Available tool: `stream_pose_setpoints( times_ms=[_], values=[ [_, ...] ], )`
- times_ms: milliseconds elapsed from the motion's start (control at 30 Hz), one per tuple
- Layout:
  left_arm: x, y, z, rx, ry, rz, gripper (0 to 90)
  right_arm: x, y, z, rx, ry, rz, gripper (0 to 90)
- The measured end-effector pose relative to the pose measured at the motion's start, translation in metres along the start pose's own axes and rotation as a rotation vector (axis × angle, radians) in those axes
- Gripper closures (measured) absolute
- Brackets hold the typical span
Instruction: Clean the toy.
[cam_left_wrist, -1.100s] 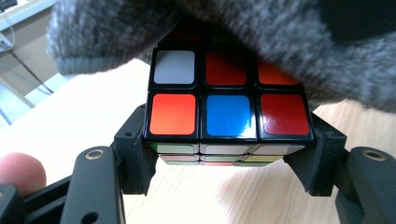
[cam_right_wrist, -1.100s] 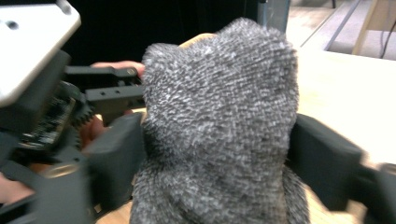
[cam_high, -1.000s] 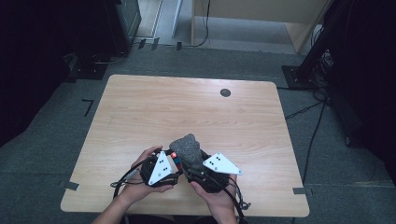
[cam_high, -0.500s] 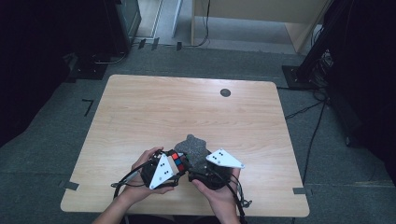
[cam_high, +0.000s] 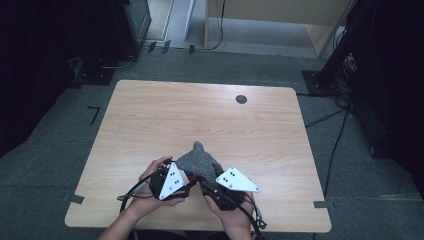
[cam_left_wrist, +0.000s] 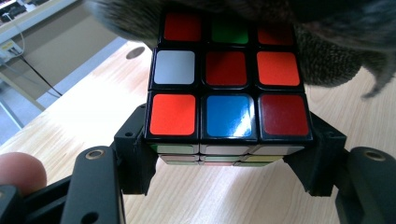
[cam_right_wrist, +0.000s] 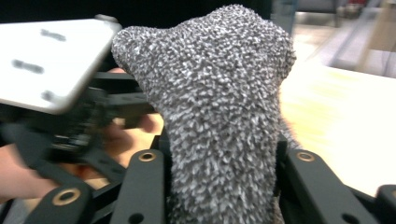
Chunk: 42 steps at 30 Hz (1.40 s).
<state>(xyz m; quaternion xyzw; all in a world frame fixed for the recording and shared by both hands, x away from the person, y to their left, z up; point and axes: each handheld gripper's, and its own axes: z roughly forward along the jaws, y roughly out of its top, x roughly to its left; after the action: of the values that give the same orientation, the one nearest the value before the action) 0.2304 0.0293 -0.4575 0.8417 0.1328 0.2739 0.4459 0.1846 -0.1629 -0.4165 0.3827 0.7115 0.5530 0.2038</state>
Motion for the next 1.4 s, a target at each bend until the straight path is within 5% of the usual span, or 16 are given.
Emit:
stream_pose_setpoints(
  times_ms=[133, 233, 300, 367, 567, 733, 800, 833, 900, 1033, 1200, 1233, 1267, 1333, 1400],
  values=[
    [-0.008, 0.003, 0.001, 0.0, 0.008, 0.035, 34.2, 0.013, -0.004, 0.009, 0.064, 0.018, -0.055, 66.1],
    [-0.009, 0.002, 0.001, 0.001, 0.003, 0.043, 34.3, 0.013, -0.005, 0.012, 0.094, 0.078, -0.017, 66.8],
    [-0.008, 0.003, 0.0, -0.014, 0.002, 0.034, 34.2, 0.003, -0.003, 0.012, 0.105, 0.152, 0.085, 67.3],
    [-0.007, 0.004, -0.001, -0.021, 0.003, 0.03, 34.3, -0.002, -0.003, 0.01, 0.093, 0.17, 0.118, 67.5],
    [0.0, 0.003, -0.005, -0.057, -0.022, -0.019, 34.3, -0.022, 0.006, -0.007, 0.009, -0.007, 0.122, 66.5],
    [0.0, 0.002, -0.002, -0.036, -0.04, -0.031, 34.2, -0.02, 0.004, -0.006, 0.009, 0.004, 0.098, 60.4],
    [-0.001, 0.002, 0.0, -0.019, -0.033, -0.024, 34.2, -0.005, 0.003, 0.002, 0.041, -0.041, 0.007, 43.9],
    [-0.001, 0.002, 0.0, -0.019, -0.033, -0.024, 34.3, -0.005, 0.003, 0.002, 0.041, -0.041, 0.007, 43.9],
    [-0.001, 0.002, 0.0, -0.014, -0.033, -0.019, 34.2, 0.001, 0.003, 0.008, 0.083, -0.055, -0.027, 25.5],
    [0.002, 0.001, -0.001, -0.022, -0.034, -0.036, 34.2, -0.004, 0.003, 0.009, 0.102, -0.05, 0.017, 21.1],
    [0.015, -0.002, -0.005, -0.034, -0.037, -0.109, 34.2, -0.012, 0.006, -0.001, 0.039, -0.053, 0.065, 25.5],
    [0.017, -0.002, -0.005, -0.032, -0.056, -0.128, 34.2, -0.012, 0.008, -0.006, 0.0, -0.05, 0.062, 45.9],
    [0.017, -0.002, -0.006, -0.034, -0.064, -0.134, 34.2, -0.012, 0.008, -0.006, 0.0, -0.05, 0.062, 45.9],
    [0.016, -0.001, -0.006, -0.039, -0.07, -0.127, 34.2, -0.014, 0.006, -0.009, -0.012, -0.043, 0.058, 66.6],
    [0.013, -0.001, -0.004, -0.031, -0.067, -0.105, 34.2, -0.015, 0.004, -0.01, -0.012, -0.056, 0.057, 71.3]
  ],
)
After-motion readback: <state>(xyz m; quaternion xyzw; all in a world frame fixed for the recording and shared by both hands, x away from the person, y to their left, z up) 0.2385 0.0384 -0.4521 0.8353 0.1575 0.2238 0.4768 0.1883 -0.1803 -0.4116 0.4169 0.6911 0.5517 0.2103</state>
